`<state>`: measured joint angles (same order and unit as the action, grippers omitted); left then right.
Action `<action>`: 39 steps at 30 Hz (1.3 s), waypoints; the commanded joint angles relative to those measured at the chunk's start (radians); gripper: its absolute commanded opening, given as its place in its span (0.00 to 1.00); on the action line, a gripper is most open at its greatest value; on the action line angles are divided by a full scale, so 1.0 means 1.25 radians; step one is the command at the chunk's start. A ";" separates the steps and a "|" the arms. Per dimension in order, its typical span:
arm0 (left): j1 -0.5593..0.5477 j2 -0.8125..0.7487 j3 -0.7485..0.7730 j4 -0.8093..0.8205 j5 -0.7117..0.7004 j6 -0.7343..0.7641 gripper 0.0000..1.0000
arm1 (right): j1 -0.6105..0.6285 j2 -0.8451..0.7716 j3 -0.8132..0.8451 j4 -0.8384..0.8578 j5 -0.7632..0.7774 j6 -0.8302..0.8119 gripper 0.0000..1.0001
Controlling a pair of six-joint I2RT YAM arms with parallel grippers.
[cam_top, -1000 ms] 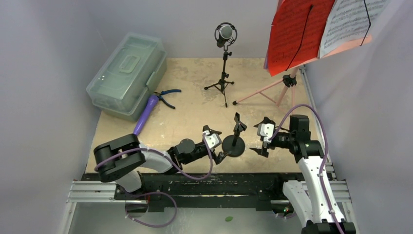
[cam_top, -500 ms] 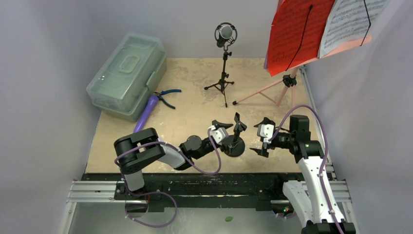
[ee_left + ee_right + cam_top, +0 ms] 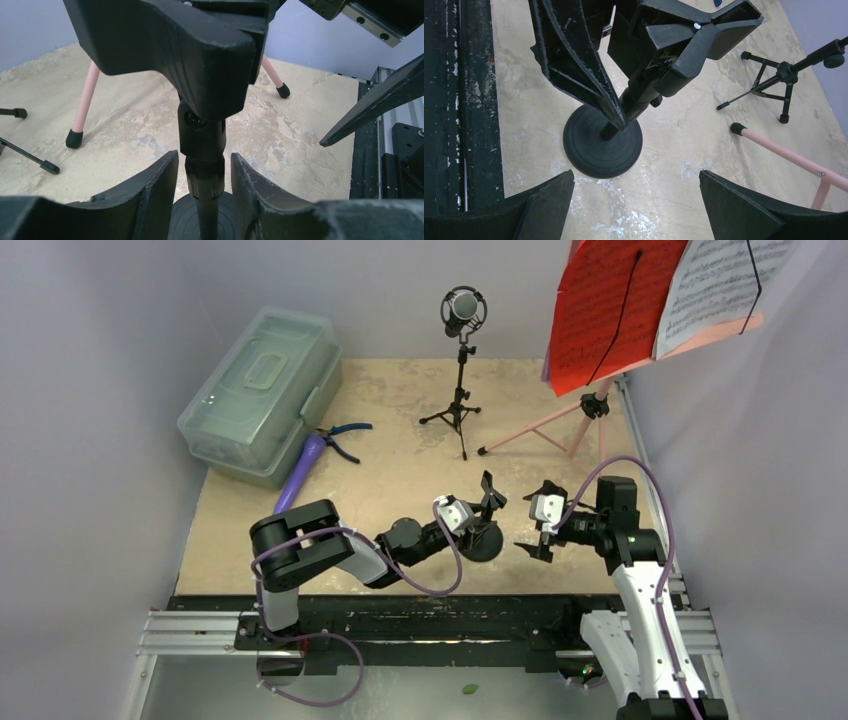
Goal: Pack up the instrument practice props
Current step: Move the microphone stand to the center of the board.
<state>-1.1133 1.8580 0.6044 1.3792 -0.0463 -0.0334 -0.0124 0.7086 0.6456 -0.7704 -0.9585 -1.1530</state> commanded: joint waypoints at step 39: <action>0.322 -0.558 -0.284 -0.213 -0.707 -0.028 0.00 | -0.003 -0.014 -0.009 -0.015 -0.015 -0.024 0.99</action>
<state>-0.7887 1.0874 0.1871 0.9493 -0.8608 -0.0666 -0.0132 0.7033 0.6445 -0.7868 -0.9592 -1.1694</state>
